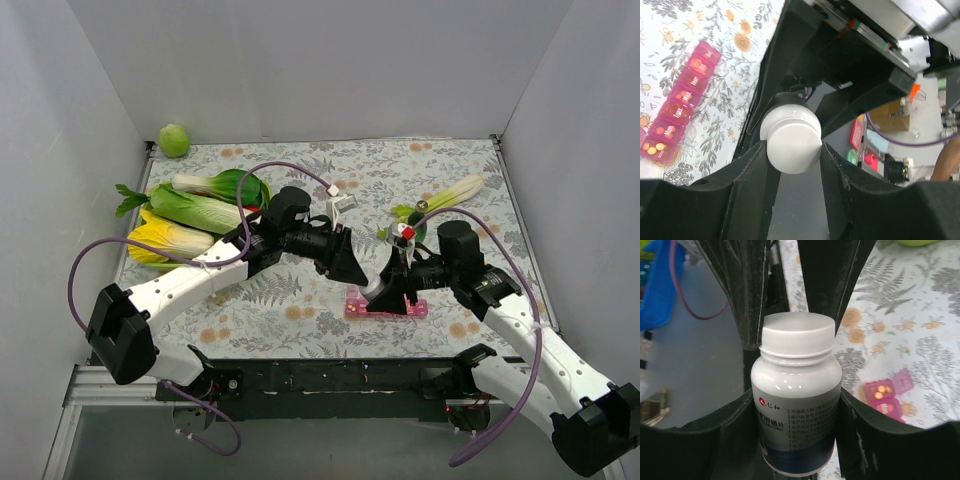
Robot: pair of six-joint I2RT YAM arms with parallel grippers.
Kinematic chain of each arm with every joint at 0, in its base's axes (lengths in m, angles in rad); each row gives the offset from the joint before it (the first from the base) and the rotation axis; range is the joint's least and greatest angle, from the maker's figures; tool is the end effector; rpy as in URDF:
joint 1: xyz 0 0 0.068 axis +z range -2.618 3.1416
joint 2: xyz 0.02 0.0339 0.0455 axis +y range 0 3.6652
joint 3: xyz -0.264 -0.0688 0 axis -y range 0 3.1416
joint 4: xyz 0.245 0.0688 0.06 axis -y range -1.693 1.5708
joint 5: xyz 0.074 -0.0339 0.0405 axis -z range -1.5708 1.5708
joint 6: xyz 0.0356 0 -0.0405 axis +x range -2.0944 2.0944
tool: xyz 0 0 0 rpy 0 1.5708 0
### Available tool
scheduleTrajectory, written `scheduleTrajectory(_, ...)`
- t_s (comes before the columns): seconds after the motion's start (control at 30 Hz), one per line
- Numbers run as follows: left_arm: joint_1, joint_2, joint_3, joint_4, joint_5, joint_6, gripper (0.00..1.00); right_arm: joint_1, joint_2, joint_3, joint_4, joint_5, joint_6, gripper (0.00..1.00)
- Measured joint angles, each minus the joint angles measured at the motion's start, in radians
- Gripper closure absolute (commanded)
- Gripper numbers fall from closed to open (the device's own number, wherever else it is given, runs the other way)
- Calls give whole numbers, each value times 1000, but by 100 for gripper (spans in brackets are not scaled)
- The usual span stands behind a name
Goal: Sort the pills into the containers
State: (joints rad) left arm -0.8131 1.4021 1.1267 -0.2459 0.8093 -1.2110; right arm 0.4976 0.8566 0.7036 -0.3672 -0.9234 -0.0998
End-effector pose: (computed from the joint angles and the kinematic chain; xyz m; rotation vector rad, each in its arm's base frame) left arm 0.1965 -0.2452 0.3158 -0.1103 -2.5016 1.7448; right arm 0.1457 0.1114 0.2875 -1.1359 1.7356 1.2004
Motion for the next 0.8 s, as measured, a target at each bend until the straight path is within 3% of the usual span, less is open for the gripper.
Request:
scheduleTrajectory(0.1, 0, -18, -18, 37, 38, 28, 78, -3, -4, -61, 157, -91, 160, 99)
scheduleTrajectory(0.2, 0, -37, -35, 66, 76, 53, 69, -8, -12, -129, 344, -175, 346, 99)
scheduleTrajectory(0.4, 2, -42, -34, 100, 158, 74, 30, -19, -32, -192, 591, -266, 565, 99)
scheduleTrajectory(0.5, 5, -42, -36, 82, 175, 64, 9, -31, -52, -183, 655, -255, 562, 99)
scheduleTrajectory(0.57, 16, -50, -38, 81, 172, 50, 2, -36, -65, -172, 647, -250, 528, 99)
scheduleTrajectory(0.8, 63, -167, -40, 82, 97, -13, 2, -38, -71, -105, 451, -204, 273, 99)
